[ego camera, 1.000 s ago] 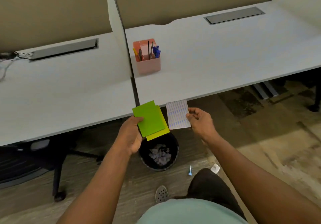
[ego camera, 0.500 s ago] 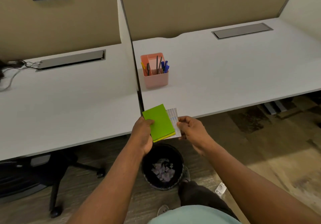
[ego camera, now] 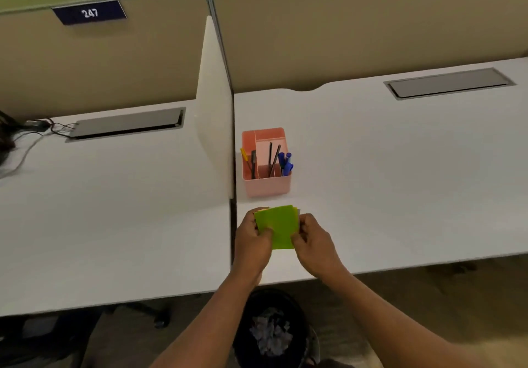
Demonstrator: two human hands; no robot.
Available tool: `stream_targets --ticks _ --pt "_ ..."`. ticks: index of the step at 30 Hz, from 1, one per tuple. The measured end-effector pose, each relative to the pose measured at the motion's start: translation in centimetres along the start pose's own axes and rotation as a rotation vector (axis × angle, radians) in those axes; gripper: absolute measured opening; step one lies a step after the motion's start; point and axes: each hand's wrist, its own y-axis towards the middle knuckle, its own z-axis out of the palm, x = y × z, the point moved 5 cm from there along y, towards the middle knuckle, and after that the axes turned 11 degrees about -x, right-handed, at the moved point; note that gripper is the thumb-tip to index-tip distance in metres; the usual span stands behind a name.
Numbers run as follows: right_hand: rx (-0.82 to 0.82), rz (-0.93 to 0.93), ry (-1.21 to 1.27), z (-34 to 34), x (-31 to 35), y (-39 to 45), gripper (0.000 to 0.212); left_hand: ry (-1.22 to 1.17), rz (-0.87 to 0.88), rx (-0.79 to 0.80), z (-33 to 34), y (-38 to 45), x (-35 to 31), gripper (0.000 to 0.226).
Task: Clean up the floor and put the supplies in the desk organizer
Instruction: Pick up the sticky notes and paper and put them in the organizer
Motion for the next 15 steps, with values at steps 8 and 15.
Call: stream_targets --ticks 8,15 --pt "0.067 0.035 0.011 6.9 -6.2 6.0 0.032 0.128 -0.027 -0.017 5.0 5.5 6.7 0.045" --pt "0.044 -0.180 -0.076 6.3 -5.8 6.3 0.033 0.328 0.017 0.026 4.1 5.4 8.5 0.020"
